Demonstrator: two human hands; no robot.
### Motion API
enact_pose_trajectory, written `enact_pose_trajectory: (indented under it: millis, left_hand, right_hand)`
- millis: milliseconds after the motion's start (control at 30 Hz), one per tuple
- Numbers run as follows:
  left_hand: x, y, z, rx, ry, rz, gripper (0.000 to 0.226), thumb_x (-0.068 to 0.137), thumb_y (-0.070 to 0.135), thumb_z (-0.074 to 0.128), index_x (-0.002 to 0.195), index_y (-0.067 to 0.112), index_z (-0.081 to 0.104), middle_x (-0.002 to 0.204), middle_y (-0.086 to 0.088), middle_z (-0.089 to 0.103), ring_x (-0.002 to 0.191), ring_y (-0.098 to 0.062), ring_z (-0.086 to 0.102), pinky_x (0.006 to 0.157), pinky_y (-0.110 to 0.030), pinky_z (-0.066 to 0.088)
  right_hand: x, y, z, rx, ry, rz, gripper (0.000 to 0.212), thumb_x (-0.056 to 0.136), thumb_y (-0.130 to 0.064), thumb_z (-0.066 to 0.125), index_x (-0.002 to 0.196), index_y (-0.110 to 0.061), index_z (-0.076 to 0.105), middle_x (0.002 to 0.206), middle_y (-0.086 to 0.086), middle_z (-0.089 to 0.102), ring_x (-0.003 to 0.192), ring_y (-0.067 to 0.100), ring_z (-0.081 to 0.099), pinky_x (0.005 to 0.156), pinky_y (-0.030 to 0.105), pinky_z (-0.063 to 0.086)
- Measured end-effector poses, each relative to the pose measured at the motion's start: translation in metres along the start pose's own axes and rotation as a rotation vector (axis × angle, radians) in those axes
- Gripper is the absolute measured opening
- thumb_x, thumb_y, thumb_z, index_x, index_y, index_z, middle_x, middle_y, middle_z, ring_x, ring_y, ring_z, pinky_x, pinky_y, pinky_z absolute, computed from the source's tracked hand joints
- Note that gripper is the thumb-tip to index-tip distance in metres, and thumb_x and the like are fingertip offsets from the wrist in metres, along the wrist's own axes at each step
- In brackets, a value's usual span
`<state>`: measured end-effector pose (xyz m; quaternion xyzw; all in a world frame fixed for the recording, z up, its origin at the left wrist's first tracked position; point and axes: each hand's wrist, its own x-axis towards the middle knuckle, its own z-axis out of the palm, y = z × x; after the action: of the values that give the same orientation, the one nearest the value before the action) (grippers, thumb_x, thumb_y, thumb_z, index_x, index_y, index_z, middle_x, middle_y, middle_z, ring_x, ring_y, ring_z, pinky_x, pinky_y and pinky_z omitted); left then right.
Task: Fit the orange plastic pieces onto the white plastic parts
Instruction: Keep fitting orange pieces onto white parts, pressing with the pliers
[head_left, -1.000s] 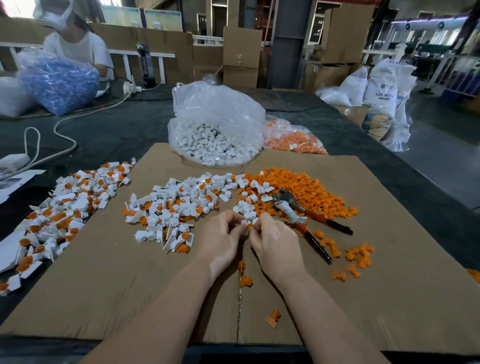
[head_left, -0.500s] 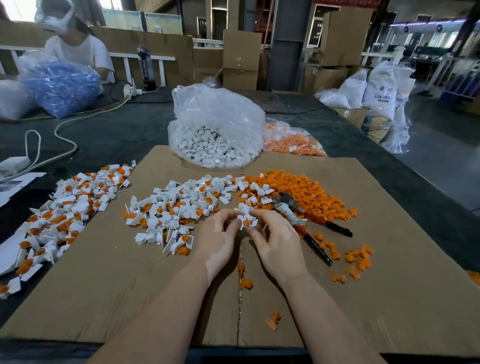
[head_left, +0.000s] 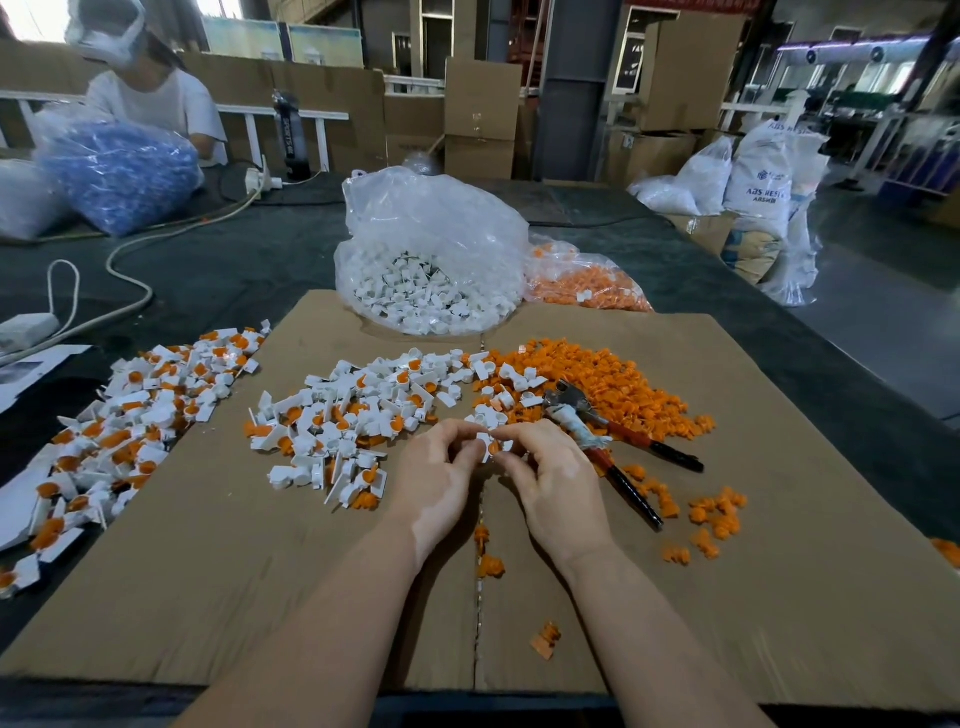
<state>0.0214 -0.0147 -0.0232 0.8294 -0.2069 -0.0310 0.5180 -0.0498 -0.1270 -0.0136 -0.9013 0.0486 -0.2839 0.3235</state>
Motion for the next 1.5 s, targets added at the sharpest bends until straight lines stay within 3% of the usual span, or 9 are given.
enact_pose_trajectory:
  millis: [400, 767, 867, 967, 1067, 1167, 1333, 1400, 1500]
  left_hand:
    - [-0.003, 0.000, -0.001, -0.098, -0.022, 0.010, 0.013, 0.088, 0.029, 0.060, 0.100, 0.026, 0.063, 0.086, 0.004, 0.067, 0.085, -0.009, 0.062, 0.075, -0.023, 0.048]
    - [-0.002, 0.001, -0.003, -0.124, -0.009, -0.024, 0.020, 0.088, 0.027, 0.061, 0.105, 0.018, 0.064, 0.091, 0.002, 0.068, 0.088, -0.012, 0.064, 0.080, -0.027, 0.050]
    - [-0.001, 0.003, -0.002, -0.187, 0.020, -0.072, 0.023, 0.087, 0.023, 0.062, 0.108, 0.013, 0.064, 0.092, -0.004, 0.069, 0.089, -0.016, 0.065, 0.082, -0.028, 0.050]
    - [-0.001, 0.005, -0.002, -0.216, 0.041, -0.088, 0.021, 0.088, 0.021, 0.062, 0.106, 0.012, 0.065, 0.089, -0.007, 0.069, 0.085, -0.017, 0.064, 0.073, -0.018, 0.048]
    - [-0.001, 0.007, -0.003, -0.245, 0.038, -0.091, 0.016, 0.088, 0.021, 0.061, 0.102, 0.014, 0.065, 0.089, -0.013, 0.068, 0.086, -0.022, 0.064, 0.075, -0.021, 0.048]
    - [-0.001, 0.010, -0.004, -0.255, 0.036, -0.097, 0.014, 0.088, 0.020, 0.061, 0.101, 0.014, 0.065, 0.089, -0.014, 0.068, 0.087, -0.024, 0.063, 0.077, -0.025, 0.048]
    - [-0.001, 0.014, -0.005, -0.325, 0.022, -0.139, 0.014, 0.088, 0.019, 0.062, 0.100, 0.013, 0.065, 0.088, -0.020, 0.067, 0.087, -0.031, 0.064, 0.082, -0.034, 0.049]
    - [-0.001, 0.015, -0.006, -0.339, 0.027, -0.149, 0.012, 0.088, 0.019, 0.062, 0.098, 0.014, 0.065, 0.082, -0.020, 0.064, 0.084, -0.032, 0.062, 0.081, -0.030, 0.048]
    - [0.001, 0.017, -0.007, -0.368, 0.035, -0.185, 0.010, 0.088, 0.019, 0.062, 0.097, 0.014, 0.065, 0.088, -0.026, 0.064, 0.085, -0.036, 0.061, 0.084, -0.034, 0.049]
  right_hand:
    - [0.001, 0.001, 0.001, -0.032, 0.013, -0.026, 0.016, 0.088, -0.013, 0.061, 0.103, -0.014, 0.066, 0.094, -0.002, 0.060, 0.093, 0.010, 0.053, 0.080, 0.026, 0.047]
    - [0.001, 0.001, 0.002, -0.058, 0.044, -0.061, 0.023, 0.085, -0.016, 0.066, 0.108, -0.013, 0.065, 0.096, -0.002, 0.061, 0.091, 0.012, 0.055, 0.080, 0.029, 0.050]
    - [0.001, 0.006, -0.001, -0.136, 0.179, 0.018, 0.028, 0.085, -0.022, 0.066, 0.111, -0.013, 0.064, 0.100, 0.000, 0.064, 0.098, 0.017, 0.056, 0.088, 0.034, 0.041]
    - [0.004, 0.014, -0.011, -0.394, 0.297, 0.237, 0.037, 0.090, -0.031, 0.058, 0.121, -0.011, 0.057, 0.116, 0.007, 0.061, 0.113, 0.024, 0.051, 0.097, 0.041, 0.031]
    - [0.013, 0.024, -0.028, -0.626, 0.029, 0.558, 0.057, 0.091, -0.050, 0.044, 0.135, -0.014, 0.040, 0.138, 0.011, 0.044, 0.129, 0.028, 0.035, 0.108, 0.051, 0.016]
    - [0.024, 0.031, -0.038, -0.700, -0.246, 0.685, 0.061, 0.089, -0.053, 0.043, 0.137, -0.016, 0.034, 0.146, 0.010, 0.031, 0.135, 0.029, 0.024, 0.109, 0.058, 0.005]
    - [0.030, 0.029, -0.042, -0.751, -0.262, 0.641, 0.047, 0.088, -0.050, 0.047, 0.121, -0.017, 0.046, 0.135, 0.013, 0.037, 0.128, 0.031, 0.028, 0.109, 0.058, 0.008]
    - [0.028, 0.027, -0.042, -0.762, -0.225, 0.598, 0.047, 0.087, -0.050, 0.049, 0.118, -0.015, 0.044, 0.130, 0.013, 0.040, 0.123, 0.031, 0.032, 0.108, 0.051, 0.017]
    - [0.024, 0.020, -0.042, -0.690, -0.140, 0.478, 0.041, 0.089, -0.044, 0.048, 0.113, -0.011, 0.043, 0.121, 0.012, 0.049, 0.113, 0.029, 0.042, 0.095, 0.038, 0.034]
